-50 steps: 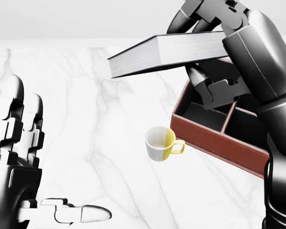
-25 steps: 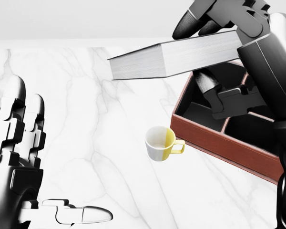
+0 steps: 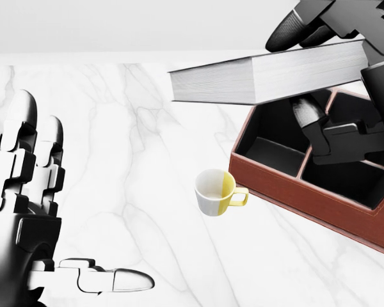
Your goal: Pick up the book and place it in the caddy.
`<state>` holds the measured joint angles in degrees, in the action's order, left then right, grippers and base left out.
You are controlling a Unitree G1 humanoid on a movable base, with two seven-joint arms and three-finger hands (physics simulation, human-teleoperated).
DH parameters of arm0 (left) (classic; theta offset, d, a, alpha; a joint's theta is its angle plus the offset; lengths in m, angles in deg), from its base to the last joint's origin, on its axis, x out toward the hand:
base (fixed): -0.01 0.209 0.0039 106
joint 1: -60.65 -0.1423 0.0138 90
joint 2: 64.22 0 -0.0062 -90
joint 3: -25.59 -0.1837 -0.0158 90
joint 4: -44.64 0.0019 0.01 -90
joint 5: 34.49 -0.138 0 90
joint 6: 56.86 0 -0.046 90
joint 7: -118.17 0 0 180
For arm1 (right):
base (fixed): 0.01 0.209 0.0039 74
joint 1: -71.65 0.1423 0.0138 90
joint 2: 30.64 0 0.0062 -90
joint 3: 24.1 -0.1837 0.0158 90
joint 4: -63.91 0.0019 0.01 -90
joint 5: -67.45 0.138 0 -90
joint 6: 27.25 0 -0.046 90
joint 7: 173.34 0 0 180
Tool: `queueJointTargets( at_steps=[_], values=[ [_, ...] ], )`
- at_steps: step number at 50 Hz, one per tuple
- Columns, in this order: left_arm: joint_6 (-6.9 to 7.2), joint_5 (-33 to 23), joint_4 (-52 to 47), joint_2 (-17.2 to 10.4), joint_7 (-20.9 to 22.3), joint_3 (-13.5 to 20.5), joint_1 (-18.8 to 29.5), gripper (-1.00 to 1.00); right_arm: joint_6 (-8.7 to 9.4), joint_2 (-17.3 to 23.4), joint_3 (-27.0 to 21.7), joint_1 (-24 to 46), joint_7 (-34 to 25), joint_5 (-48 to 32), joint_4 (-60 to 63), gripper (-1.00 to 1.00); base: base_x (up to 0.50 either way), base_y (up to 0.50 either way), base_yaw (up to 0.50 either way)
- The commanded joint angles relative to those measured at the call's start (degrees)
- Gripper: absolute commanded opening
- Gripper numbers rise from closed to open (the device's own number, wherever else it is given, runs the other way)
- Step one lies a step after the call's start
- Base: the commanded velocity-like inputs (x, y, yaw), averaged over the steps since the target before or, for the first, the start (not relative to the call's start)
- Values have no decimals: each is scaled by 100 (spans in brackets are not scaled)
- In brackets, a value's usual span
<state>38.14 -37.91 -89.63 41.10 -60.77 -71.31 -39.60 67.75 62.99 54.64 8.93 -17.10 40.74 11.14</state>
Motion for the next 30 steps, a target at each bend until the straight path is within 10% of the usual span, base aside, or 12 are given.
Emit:
queueJointTargets(
  at_steps=[1,30],
  values=[
    [0,14,135,25,38,7,194,100,0,107,-234,-79,254,134,258,-100,0,0,0],
    [0,50,696,102,172,37,795,100,0,237,-698,-708,229,168,779,-100,0,0,0]
  ],
)
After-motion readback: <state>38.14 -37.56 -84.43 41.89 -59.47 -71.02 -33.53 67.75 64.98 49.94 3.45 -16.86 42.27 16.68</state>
